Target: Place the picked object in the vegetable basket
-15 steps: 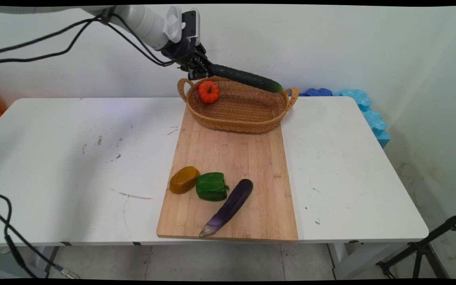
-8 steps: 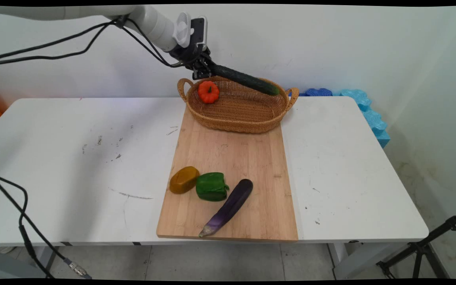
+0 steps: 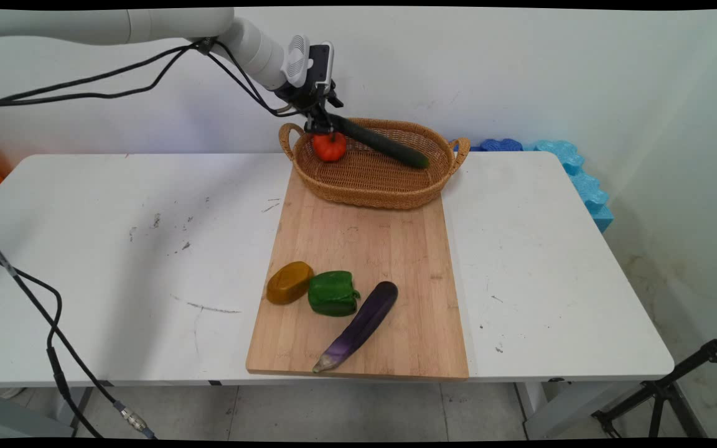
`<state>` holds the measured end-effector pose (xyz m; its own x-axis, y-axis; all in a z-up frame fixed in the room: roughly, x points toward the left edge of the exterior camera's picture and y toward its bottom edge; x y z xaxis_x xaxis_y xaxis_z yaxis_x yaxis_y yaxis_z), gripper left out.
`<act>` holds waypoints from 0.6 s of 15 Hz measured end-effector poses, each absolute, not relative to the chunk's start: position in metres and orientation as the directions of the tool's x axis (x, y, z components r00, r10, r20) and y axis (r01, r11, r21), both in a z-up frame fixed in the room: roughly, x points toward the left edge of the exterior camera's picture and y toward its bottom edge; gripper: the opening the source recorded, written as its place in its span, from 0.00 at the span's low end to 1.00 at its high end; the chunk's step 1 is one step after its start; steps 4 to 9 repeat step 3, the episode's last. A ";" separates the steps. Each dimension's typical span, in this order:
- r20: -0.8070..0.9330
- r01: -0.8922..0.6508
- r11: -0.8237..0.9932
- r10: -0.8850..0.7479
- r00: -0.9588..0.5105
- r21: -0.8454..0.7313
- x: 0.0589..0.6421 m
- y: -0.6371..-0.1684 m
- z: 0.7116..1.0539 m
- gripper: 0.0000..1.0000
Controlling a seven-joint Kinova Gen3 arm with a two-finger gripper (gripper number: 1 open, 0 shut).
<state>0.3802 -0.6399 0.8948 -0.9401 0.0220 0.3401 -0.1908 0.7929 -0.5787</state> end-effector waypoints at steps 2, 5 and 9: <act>0.332 -0.178 0.795 0.031 -0.943 -0.579 0.379 -0.643 0.890 1.00; 0.328 -0.172 0.797 0.035 -0.944 -0.580 0.379 -0.643 0.888 1.00; 0.328 -0.172 0.797 0.035 -0.944 -0.580 0.379 -0.643 0.888 1.00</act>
